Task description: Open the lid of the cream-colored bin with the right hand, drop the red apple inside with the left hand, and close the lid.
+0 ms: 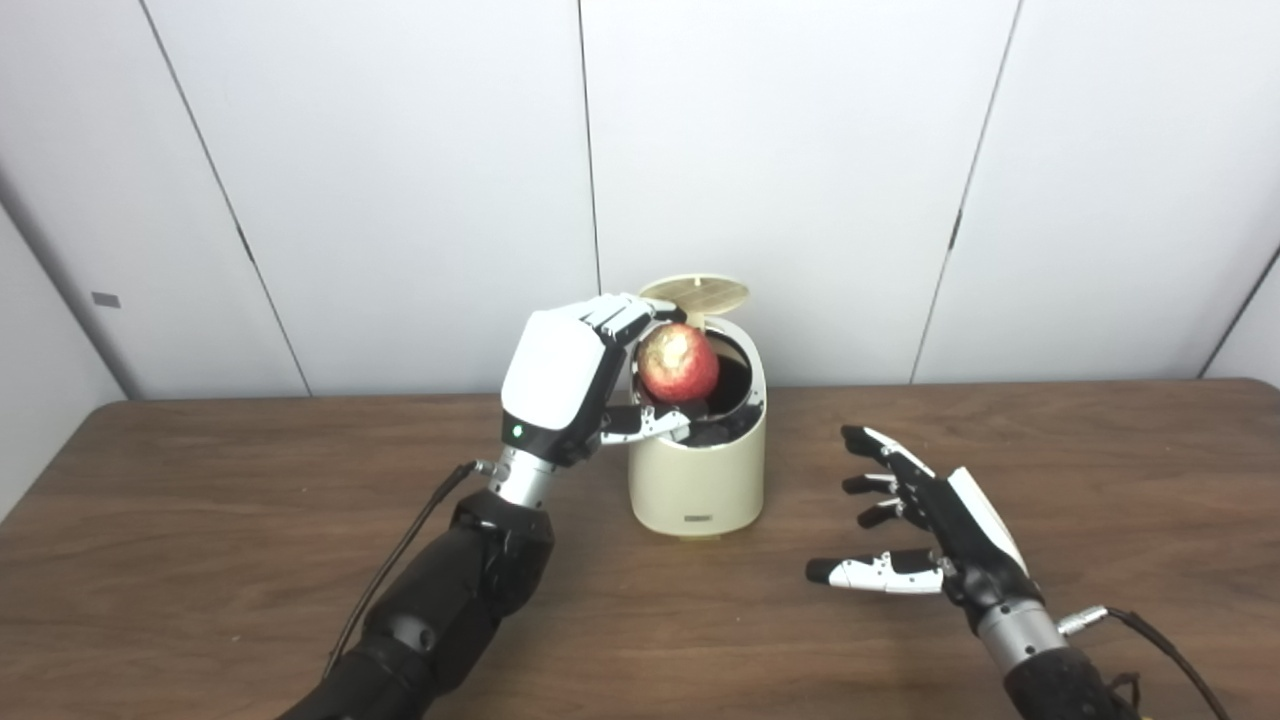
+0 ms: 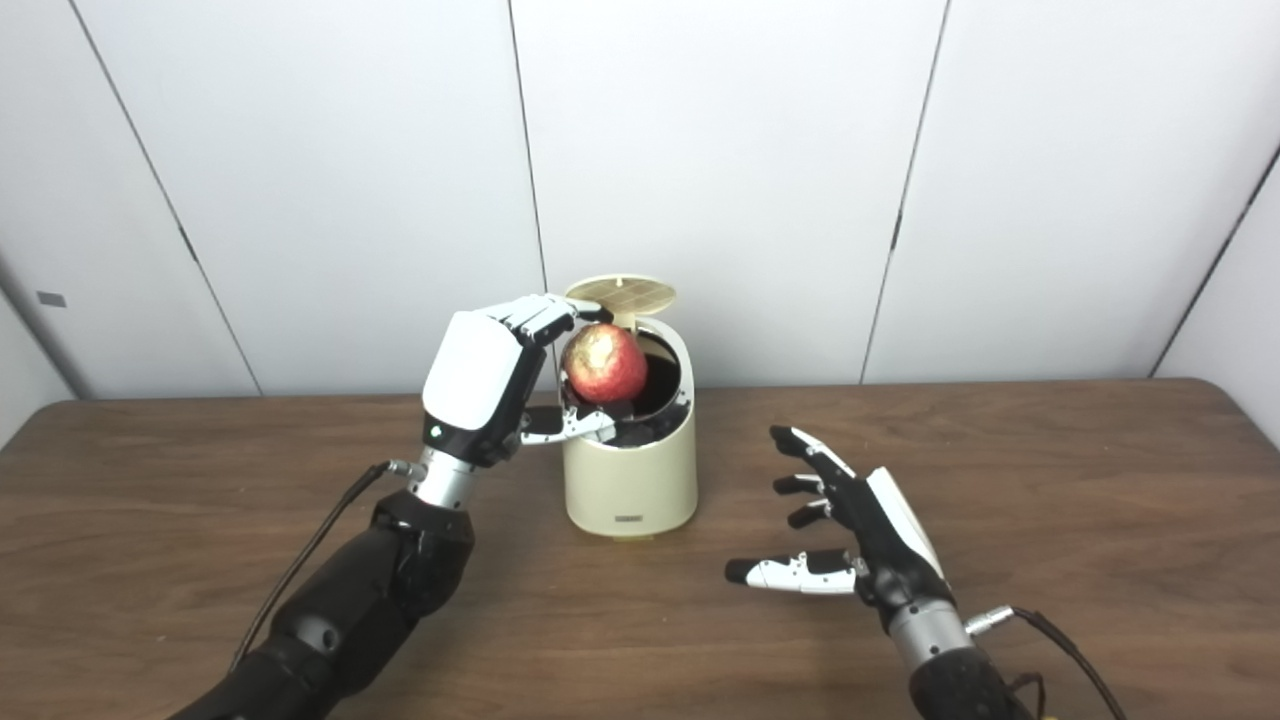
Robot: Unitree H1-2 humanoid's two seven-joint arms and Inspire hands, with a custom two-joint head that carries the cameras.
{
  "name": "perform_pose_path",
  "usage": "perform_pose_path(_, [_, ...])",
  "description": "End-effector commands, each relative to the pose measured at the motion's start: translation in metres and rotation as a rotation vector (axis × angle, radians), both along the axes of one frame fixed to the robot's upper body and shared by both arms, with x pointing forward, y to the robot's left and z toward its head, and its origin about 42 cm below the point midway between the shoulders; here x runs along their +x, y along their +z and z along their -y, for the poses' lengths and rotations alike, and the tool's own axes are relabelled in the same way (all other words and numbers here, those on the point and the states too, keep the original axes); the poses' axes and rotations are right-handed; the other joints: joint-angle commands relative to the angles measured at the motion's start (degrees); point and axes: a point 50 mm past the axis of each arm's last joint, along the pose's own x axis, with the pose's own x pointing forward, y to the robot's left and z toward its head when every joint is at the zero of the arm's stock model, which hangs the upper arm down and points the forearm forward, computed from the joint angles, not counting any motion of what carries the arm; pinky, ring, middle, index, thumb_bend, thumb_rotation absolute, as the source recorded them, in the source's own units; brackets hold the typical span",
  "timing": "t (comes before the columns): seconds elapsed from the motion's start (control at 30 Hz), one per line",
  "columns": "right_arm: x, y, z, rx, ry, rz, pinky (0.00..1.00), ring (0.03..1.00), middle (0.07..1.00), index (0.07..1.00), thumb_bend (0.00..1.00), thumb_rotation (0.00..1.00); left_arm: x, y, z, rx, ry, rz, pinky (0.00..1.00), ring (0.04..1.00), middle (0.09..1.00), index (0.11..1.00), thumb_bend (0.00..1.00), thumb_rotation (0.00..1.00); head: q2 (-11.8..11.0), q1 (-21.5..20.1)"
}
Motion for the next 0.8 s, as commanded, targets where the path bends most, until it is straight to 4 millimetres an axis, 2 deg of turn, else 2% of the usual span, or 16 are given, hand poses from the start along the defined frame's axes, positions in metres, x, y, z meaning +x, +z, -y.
perform_pose_path(0.0, [0.0051, 0.0209, -0.0021, -0.001, 0.016, 0.078, 0.6, 0.762, 0.894, 0.88, 0.76, 0.18, 0.0075, 0.0171, -0.0017, -0.005, -0.005, 0.027, 0.44, 0.62, 0.683, 0.694, 0.89, 0.26, 0.09, -0.06])
perform_pose_path(0.17, [0.0059, 0.0221, -0.0029, -0.003, 0.016, 0.085, 0.63, 0.76, 0.886, 0.877, 0.77, 0.19, 0.0082, 0.0179, -0.0019, 0.002, -0.009, 0.01, 0.48, 0.664, 0.716, 0.736, 0.95, 0.28, 0.21, 0.0])
perform_pose_path(0.63, [0.0056, 0.0218, -0.0033, 0.004, 0.018, 0.083, 0.6, 0.752, 0.888, 0.878, 0.77, 0.18, 0.0068, 0.02, -0.0015, 0.001, -0.014, 0.028, 0.47, 0.653, 0.706, 0.737, 0.93, 0.26, 0.36, 0.1])
perform_pose_path(0.7, [0.0049, 0.0216, -0.0034, 0.007, 0.018, 0.083, 0.6, 0.754, 0.891, 0.879, 0.77, 0.18, 0.0057, 0.0202, -0.0023, -0.01, -0.018, 0.041, 0.45, 0.627, 0.683, 0.72, 0.91, 0.27, 0.44, 0.13])
perform_pose_path(0.77, [0.0045, 0.0212, -0.0029, 0.004, 0.019, 0.084, 0.58, 0.752, 0.893, 0.88, 0.77, 0.18, 0.0044, 0.0208, -0.0033, -0.022, -0.02, 0.053, 0.42, 0.572, 0.645, 0.683, 0.84, 0.25, 0.4, 0.17])
